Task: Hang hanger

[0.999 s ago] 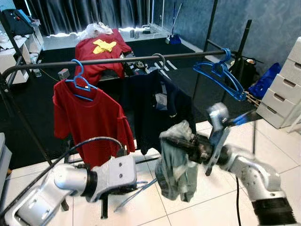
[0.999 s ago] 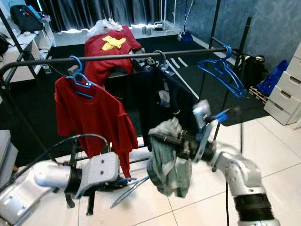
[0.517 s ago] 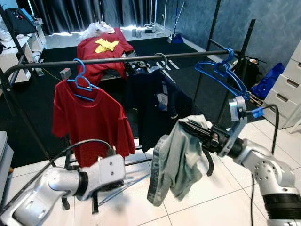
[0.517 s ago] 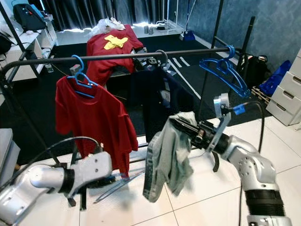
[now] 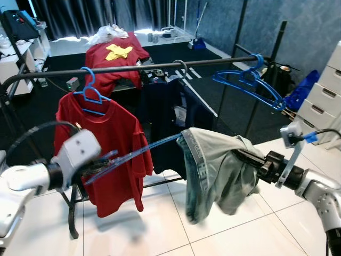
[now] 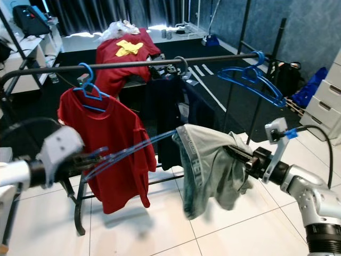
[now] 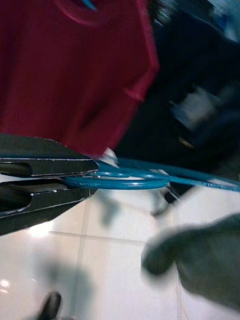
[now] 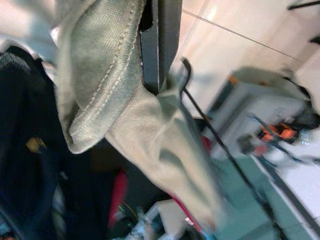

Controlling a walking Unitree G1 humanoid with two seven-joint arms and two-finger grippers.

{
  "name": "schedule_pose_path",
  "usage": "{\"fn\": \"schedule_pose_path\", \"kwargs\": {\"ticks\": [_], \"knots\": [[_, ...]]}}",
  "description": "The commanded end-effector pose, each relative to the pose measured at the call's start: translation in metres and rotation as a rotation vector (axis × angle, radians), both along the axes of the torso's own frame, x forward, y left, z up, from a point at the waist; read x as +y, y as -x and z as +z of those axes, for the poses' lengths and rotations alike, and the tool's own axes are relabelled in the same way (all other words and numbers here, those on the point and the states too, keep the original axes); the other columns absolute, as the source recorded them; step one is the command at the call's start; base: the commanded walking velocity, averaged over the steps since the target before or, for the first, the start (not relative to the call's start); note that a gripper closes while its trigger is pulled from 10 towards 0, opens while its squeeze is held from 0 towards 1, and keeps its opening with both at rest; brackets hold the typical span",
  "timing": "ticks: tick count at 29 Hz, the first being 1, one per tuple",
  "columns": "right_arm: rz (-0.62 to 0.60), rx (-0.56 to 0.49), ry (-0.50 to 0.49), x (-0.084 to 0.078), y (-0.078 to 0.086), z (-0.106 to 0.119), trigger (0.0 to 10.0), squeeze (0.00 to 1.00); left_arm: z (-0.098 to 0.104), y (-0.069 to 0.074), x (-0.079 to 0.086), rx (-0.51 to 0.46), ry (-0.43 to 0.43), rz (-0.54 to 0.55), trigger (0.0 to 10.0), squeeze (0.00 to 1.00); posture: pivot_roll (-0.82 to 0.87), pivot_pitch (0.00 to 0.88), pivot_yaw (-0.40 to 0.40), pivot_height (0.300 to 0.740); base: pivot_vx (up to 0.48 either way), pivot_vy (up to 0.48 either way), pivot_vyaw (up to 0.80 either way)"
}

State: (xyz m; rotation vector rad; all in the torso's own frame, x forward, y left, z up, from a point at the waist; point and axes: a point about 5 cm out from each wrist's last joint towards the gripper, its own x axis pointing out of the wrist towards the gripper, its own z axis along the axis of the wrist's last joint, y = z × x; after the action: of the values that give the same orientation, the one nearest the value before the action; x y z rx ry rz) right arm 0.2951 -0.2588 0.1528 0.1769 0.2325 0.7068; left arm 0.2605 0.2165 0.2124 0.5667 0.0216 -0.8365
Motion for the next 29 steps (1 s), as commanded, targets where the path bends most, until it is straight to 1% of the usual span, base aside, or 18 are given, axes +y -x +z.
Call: {"fn": "schedule_pose_path", "kwargs": {"ticks": [1,6,8,9,11,12,13,15,17,18,19,20,22,23,25,26,27,29], "knots": [[-0.023,0.023,0.042,0.003,-0.003,-0.009,0.0,0.0,0.005,0.006,0.001,0.007,0.012,-0.034,10.0,0.0,-0.09,0.0,0.02,0.74,0.0,0.0,0.0],[-0.057,0.031,0.057,0.005,-0.007,-0.013,0.0,0.0,0.006,0.011,-0.001,0.019,0.017,-0.071,10.0,0.0,-0.09,0.0,0.018,0.74,0.0,0.0,0.0],[-0.078,-0.007,0.039,0.005,-0.013,-0.008,0.0,0.0,-0.001,0.015,-0.002,0.052,-0.014,-0.086,10.0,0.0,-0.09,0.0,0.017,0.74,0.0,0.0,0.0],[-0.078,-0.007,0.039,0.005,-0.013,-0.008,0.0,0.0,-0.001,0.015,-0.002,0.052,-0.014,-0.086,10.0,0.0,-0.09,0.0,0.017,0.74,0.0,0.0,0.0],[-0.083,-0.056,0.007,0.007,-0.018,0.001,0.0,0.0,-0.011,0.018,-0.005,0.094,-0.05,-0.104,10.0,0.0,-0.09,0.0,0.014,0.74,0.0,0.0,0.0],[-0.083,-0.056,0.007,0.007,-0.018,0.001,0.0,0.0,-0.011,0.018,-0.005,0.094,-0.05,-0.104,10.0,0.0,-0.09,0.0,0.014,0.74,0.0,0.0,0.0],[-0.066,-0.088,-0.026,0.01,-0.019,0.008,0.0,0.0,-0.018,0.019,-0.01,0.12,-0.074,-0.121,10.0,0.0,-0.09,0.0,0.014,0.74,0.0,0.0,0.0],[-0.013,-0.171,-0.134,0.019,-0.021,0.031,0.0,0.0,-0.036,0.017,-0.021,0.151,-0.15,-0.129,10.0,0.0,-0.09,0.0,0.014,0.74,0.0,0.0,0.0],[-0.013,-0.171,-0.134,0.019,-0.021,0.031,0.0,0.0,-0.036,0.017,-0.021,0.151,-0.15,-0.129,10.0,0.0,-0.09,0.0,0.014,0.74,0.0,0.0,0.0],[-0.011,-0.203,-0.149,0.019,-0.023,0.04,0.0,0.0,-0.045,0.014,-0.022,0.157,-0.196,-0.105,10.0,0.0,-0.09,0.0,0.015,0.74,0.0,0.0,0.0],[-0.011,-0.203,-0.149,0.019,-0.023,0.04,0.0,0.0,-0.045,0.014,-0.022,0.157,-0.196,-0.105,10.0,0.0,-0.09,0.0,0.015,0.74,0.0,0.0,0.0],[-0.02,-0.223,-0.144,0.017,-0.024,0.046,0.0,0.0,-0.051,0.01,-0.017,0.162,-0.253,-0.067,10.0,0.0,-0.1,0.0,0.014,0.74,0.0,0.0,0.0],[-0.058,-0.243,-0.117,0.009,-0.027,0.05,0.0,0.0,-0.06,0.006,-0.002,0.174,-0.35,0.007,10.0,0.0,-0.1,0.0,0.014,0.74,0.0,0.0,0.0],[-0.072,-0.247,-0.112,0.006,-0.027,0.051,0.0,0.0,-0.062,0.005,0.003,0.179,-0.376,0.025,10.0,0.0,-0.1,0.0,0.014,0.74,0.0,0.0,0.0],[-0.072,-0.247,-0.112,0.006,-0.027,0.051,0.0,0.0,-0.062,0.005,0.003,0.179,-0.376,0.025,10.0,0.0,-0.1,0.0,0.014,0.74,0.0,0.0,0.0],[-0.097,-0.257,-0.116,0.003,-0.029,0.053,0.0,0.0,-0.064,0.005,0.008,0.187,-0.405,0.038,10.0,0.0,-0.09,0.0,0.019,0.74,0.0,0.0,0.0],[-0.097,-0.257,-0.116,0.003,-0.029,0.053,0.0,0.0,-0.064,0.005,0.008,0.187,-0.405,0.038,10.0,0.0,-0.09,0.0,0.019,0.74,0.0,0.0,0.0],[-0.122,-0.272,-0.14,0.0,-0.03,0.056,0.0,0.0,-0.066,0.006,0.011,0.196,-0.431,0.044,10.0,0.0,-0.09,0.0,0.019,0.74,0.0,0.0,0.0]]}}
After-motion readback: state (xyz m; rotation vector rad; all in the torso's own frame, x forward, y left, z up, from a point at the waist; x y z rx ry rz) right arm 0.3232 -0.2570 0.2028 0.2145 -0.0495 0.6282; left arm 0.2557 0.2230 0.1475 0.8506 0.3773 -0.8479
